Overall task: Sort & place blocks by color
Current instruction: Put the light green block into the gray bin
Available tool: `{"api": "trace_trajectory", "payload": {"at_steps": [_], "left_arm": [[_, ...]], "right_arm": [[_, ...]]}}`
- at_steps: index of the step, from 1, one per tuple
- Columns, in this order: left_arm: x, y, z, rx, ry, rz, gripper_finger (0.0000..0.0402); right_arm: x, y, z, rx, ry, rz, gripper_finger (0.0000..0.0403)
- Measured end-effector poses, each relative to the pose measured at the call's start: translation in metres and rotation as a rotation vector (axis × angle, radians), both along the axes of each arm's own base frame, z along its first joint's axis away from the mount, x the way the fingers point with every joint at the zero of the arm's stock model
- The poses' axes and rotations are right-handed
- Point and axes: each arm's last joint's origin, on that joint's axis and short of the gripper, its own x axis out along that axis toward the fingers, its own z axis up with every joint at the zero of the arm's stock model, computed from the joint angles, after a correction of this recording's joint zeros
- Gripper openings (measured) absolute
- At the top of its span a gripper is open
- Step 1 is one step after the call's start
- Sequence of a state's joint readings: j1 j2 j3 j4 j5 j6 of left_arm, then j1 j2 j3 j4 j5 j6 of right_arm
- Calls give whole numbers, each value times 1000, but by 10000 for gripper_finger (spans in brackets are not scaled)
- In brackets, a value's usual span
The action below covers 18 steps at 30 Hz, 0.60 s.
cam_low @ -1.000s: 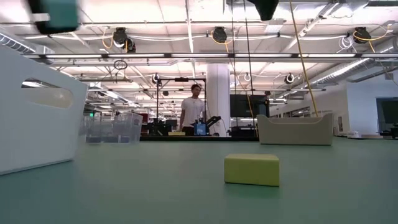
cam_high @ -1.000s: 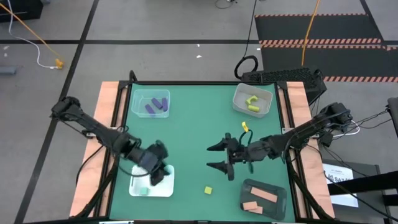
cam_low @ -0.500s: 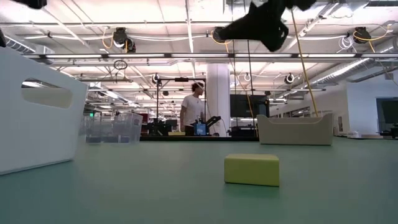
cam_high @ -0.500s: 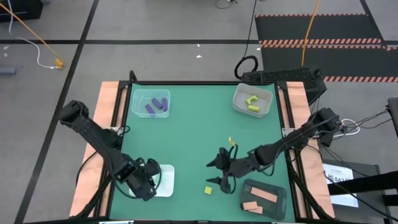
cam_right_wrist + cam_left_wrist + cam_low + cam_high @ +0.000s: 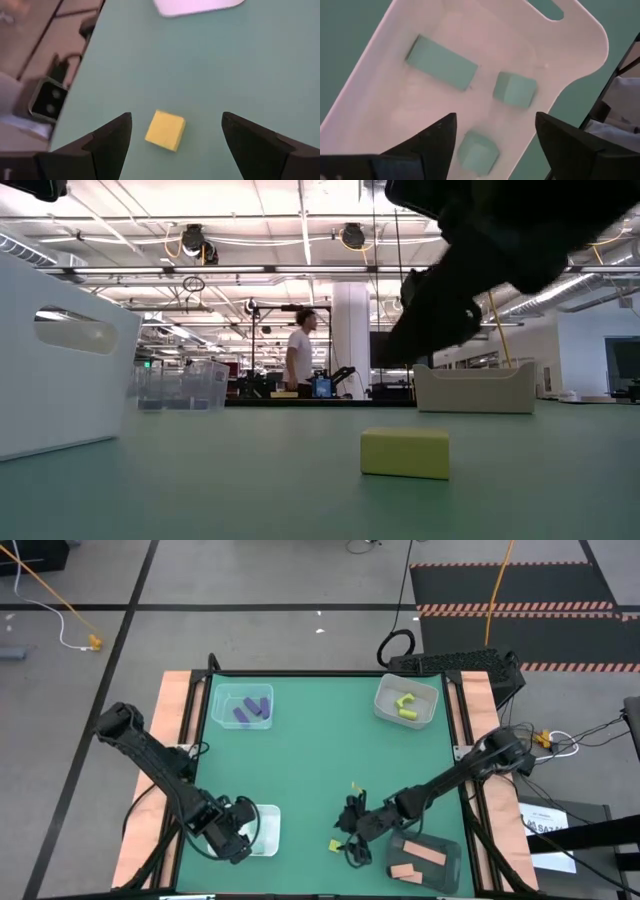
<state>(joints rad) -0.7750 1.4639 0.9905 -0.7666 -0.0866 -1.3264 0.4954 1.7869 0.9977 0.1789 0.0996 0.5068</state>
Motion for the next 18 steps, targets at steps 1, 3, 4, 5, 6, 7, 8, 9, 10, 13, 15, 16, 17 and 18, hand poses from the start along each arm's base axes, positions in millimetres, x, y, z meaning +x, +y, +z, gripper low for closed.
{"api": "trace_trajectory", "payload": {"at_steps": [1, 3, 4, 5, 6, 7, 8, 9, 10, 13, 15, 16, 17, 18], "left_arm": [[0, 0, 0, 1, 1, 0, 271], [0, 0, 0, 0, 2, 0, 271], [0, 0, 0, 1, 3, 1, 272], [0, 0, 0, 1, 5, 4, 272], [-1, 1, 0, 2, 9, 11, 272], [-1, 1, 0, 3, 13, 14, 272], [-1, 1, 0, 4, 16, 17, 273], [-1, 1, -1, 6, 18, 17, 273], [-1, 1, -1, 8, 20, 18, 273], [-2, 1, -1, 9, 22, 19, 273], [-2, 2, -1, 10, 23, 19, 273], [-2, 2, -1, 9, 23, 19, 273], [-2, 2, -1, 10, 23, 19, 273], [-2, 2, -1, 9, 23, 19, 273]], "right_arm": [[1, 2, -4, -17, -4, 19, 297], [3, 6, -12, -43, -20, 50, 297], [3, 8, -15, -50, -27, 63, 297], [4, 10, -19, -58, -32, 73, 297], [5, 12, -23, -64, -40, 84, 297], [5, 13, -26, -75, -44, 95, 297], [6, 15, -30, -86, -45, 106, 297], [6, 15, -33, -90, -50, 112, 297], [7, 16, -36, -94, -52, 116, 297], [8, 17, -43, -112, -46, 126, 297], [8, 17, -49, -124, -38, 126, 297], [8, 17, -51, -126, -35, 127, 297], [8, 17, -52, -130, -35, 126, 297], [8, 17, -53, -134, -35, 126, 297]]}}
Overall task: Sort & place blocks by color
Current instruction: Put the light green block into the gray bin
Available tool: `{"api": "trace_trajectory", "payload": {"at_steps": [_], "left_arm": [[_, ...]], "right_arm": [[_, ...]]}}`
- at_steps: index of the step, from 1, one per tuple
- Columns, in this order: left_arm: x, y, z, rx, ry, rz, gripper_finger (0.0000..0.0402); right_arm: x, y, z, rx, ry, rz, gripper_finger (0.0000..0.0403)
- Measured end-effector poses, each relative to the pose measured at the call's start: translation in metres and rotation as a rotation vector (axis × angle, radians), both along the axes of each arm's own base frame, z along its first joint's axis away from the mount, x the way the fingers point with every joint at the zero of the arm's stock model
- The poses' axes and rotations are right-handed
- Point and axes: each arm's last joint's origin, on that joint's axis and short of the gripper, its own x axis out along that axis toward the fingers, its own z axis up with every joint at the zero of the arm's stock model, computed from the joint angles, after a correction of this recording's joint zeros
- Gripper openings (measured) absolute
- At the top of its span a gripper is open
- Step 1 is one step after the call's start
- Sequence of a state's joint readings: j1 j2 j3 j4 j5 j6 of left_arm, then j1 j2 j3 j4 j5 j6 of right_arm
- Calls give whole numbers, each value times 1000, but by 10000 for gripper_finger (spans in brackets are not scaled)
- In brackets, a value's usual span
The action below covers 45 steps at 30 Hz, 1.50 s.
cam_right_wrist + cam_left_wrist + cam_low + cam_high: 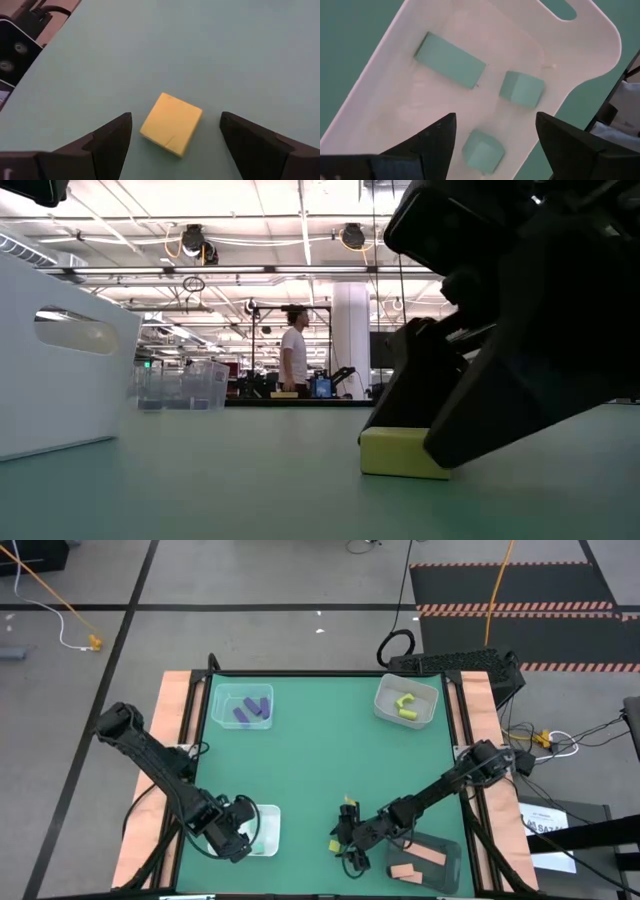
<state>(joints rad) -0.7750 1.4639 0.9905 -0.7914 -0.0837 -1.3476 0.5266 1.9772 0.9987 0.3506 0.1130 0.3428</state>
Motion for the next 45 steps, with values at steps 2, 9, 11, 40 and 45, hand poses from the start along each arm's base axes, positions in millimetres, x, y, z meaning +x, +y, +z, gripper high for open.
{"api": "trace_trajectory", "payload": {"at_steps": [2, 9, 11, 40, 45], "left_arm": [[0, 0, 0, 0, 1, 3, 273], [0, 0, 0, -4, 3, 17, 273], [0, 0, 0, -4, 3, 17, 273], [8, 27, 20, 30, -111, 81, 273], [10, 41, 35, 83, -243, 155, 273]], "right_arm": [[0, 0, -1, -13, -5, -13, 297], [-1, -2, -4, -127, -22, 14, 249], [-2, -3, -5, -149, -9, 21, 218], [-4, -61, 136, -297, -467, -306, 114], [-16, -82, 186, -339, -675, -404, 115]]}}
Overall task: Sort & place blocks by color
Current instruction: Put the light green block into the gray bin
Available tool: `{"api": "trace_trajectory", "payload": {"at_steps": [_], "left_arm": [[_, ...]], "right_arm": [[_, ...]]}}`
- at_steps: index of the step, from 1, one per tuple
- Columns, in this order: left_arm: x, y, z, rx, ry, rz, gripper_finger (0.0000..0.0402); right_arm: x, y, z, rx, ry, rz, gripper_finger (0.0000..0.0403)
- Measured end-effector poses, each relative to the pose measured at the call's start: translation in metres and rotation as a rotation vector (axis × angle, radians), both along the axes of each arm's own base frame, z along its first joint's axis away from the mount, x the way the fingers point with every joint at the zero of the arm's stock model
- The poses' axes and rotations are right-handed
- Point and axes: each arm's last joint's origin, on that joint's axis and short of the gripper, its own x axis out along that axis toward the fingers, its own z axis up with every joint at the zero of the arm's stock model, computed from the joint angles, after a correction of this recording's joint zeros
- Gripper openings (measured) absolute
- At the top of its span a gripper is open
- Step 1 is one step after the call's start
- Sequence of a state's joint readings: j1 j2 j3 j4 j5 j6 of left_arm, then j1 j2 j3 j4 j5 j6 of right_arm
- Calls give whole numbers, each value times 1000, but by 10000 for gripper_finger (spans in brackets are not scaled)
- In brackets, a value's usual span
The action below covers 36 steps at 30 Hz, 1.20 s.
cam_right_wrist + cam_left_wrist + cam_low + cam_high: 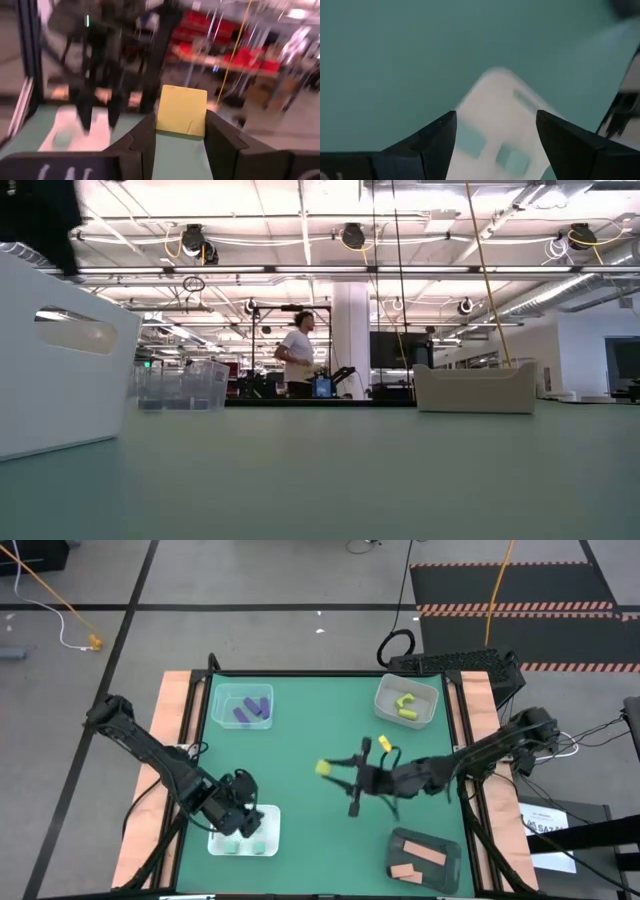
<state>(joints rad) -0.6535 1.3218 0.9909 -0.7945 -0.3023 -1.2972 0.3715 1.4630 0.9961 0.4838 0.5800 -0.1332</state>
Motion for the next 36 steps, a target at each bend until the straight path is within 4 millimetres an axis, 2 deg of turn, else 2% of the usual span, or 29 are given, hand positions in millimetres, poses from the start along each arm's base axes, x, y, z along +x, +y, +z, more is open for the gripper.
{"api": "trace_trajectory", "payload": {"at_steps": [3, 7, 12, 15, 19, 23, 30, 36], "left_arm": [[3, 7, 9, 49, -102, 22, 273], [13, 17, 20, 135, -241, 39, 273], [27, 34, 25, 269, -321, 93, 273], [35, 49, 26, 312, -323, 143, 273], [45, 70, 28, 350, -334, 193, 273], [53, 89, 32, 385, -353, 234, 273], [63, 117, 38, 418, -400, 320, 273], [67, 136, 42, 420, -438, 402, 273]], "right_arm": [[-7, -8, 21, -34, -101, -16, 115], [-13, -17, 40, -81, -194, -43, 115], [-13, -28, 45, -126, -212, -86, 115], [-12, -42, 45, -36, -225, -174, 115], [-16, -72, 40, 29, -116, -315, 115], [-31, -104, 32, 99, 45, -420, 116], [-77, -160, 9, 252, 349, -728, 116], [-109, -195, -15, 408, 494, -989, 116]]}}
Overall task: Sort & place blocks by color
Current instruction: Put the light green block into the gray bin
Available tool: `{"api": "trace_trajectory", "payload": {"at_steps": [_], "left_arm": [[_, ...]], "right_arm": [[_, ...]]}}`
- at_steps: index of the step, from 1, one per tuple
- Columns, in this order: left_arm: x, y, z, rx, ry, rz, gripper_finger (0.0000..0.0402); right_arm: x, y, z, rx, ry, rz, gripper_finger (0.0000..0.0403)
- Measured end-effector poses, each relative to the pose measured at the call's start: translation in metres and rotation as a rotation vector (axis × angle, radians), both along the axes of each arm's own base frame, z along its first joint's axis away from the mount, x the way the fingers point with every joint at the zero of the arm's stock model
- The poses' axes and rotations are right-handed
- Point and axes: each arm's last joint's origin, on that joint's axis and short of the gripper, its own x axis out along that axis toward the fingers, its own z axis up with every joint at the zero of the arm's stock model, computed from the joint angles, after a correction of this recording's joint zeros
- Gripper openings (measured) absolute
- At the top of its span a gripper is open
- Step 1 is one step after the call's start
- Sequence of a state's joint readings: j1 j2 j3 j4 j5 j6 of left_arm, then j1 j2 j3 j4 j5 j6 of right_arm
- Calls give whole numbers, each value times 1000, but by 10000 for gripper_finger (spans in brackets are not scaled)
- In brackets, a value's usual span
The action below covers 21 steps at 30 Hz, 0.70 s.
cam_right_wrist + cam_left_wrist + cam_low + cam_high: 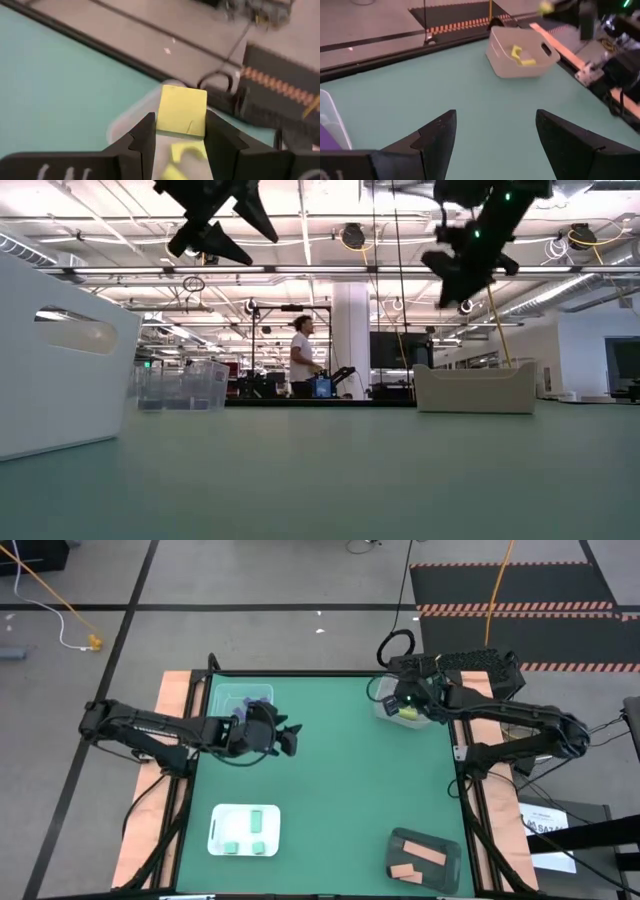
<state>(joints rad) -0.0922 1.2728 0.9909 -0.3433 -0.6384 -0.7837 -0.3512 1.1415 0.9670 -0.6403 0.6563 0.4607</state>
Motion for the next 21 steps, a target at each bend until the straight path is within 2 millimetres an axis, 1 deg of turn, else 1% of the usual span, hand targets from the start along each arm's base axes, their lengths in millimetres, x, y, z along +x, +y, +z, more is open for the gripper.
{"api": "trace_trajectory", "payload": {"at_steps": [3, 5, 7, 9, 11, 14, 17, 21], "left_arm": [[1, 8, 1, -2, -18, 30, 273], [1, 13, 2, -2, -24, 47, 273], [2, 16, 3, -5, -38, 63, 273], [3, 19, 5, -6, -68, 71, 273], [5, 20, 8, -8, -102, 77, 273], [7, 21, 12, -10, -150, 80, 273], [8, 21, 14, 26, -154, 59, 273], [8, 21, 14, 111, -89, 10, 273]], "right_arm": [[-10, -13, -20, 86, 14, -27, 116], [-15, -20, -35, 134, -11, -35, 116], [-19, -25, -49, 176, -42, -51, 116], [-23, -27, -58, 201, -61, -71, 116], [-26, -29, -63, 201, -71, -86, 117], [-29, -32, -69, 191, -41, -72, 127], [-32, -36, -69, 183, -24, -73, 150], [-35, -40, -69, 182, -26, -98, 190]]}}
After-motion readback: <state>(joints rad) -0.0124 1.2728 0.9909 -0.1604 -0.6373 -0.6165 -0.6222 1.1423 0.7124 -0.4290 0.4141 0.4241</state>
